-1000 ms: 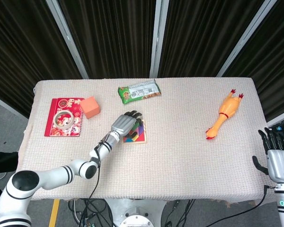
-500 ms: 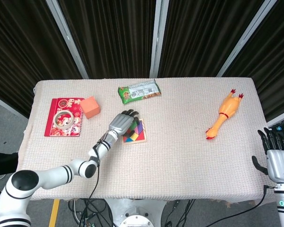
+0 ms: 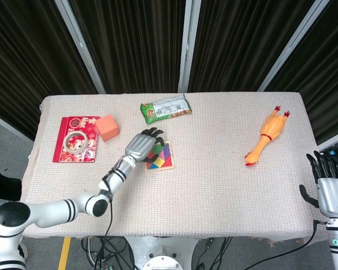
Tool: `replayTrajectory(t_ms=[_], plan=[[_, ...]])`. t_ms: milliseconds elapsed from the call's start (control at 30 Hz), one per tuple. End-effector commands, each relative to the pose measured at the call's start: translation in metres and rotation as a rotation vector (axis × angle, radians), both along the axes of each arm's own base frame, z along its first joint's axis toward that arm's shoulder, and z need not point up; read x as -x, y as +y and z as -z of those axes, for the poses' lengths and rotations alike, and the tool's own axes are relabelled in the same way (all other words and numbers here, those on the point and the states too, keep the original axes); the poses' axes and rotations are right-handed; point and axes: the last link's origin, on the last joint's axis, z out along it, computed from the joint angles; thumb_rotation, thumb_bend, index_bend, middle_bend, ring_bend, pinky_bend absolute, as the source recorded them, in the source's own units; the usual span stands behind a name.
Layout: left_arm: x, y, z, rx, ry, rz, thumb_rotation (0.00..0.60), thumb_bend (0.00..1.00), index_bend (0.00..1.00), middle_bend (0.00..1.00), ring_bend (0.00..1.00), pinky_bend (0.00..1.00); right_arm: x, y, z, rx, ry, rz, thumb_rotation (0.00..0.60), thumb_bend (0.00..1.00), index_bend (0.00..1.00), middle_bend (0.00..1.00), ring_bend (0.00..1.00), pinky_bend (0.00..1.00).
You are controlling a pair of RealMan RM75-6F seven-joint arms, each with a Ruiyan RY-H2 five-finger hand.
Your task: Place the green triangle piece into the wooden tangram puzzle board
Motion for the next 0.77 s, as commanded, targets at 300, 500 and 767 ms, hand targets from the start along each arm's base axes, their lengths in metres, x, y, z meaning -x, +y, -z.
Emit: replayTrajectory(t_ms=[300, 500, 767], plan=[[0.111, -0.106, -0.136, -0.405, 0.143, 0.023, 0.600, 0.19, 0.29, 0.12, 0.00, 0.14, -0.002, -0.001, 0.008, -0.035, -0.017, -0.055, 0.600, 0.26, 0.00, 0.00, 0.00, 0.00], [0.168, -0.156, -0.171, -0.483, 0.244, 0.032, 0.600, 0.19, 0.28, 0.12, 0.00, 0.14, -0.007, 0.005, 0.010, -0.046, -0.011, -0.127, 0.600, 0.28, 0.00, 0.00, 0.00, 0.00], [0.199, -0.189, -0.187, -0.495, 0.259, -0.032, 0.600, 0.19, 0.28, 0.12, 0.00, 0.14, -0.007, 0.011, 0.017, -0.044, -0.011, -0.137, 0.600, 0.29, 0.00, 0.00, 0.00, 0.00]])
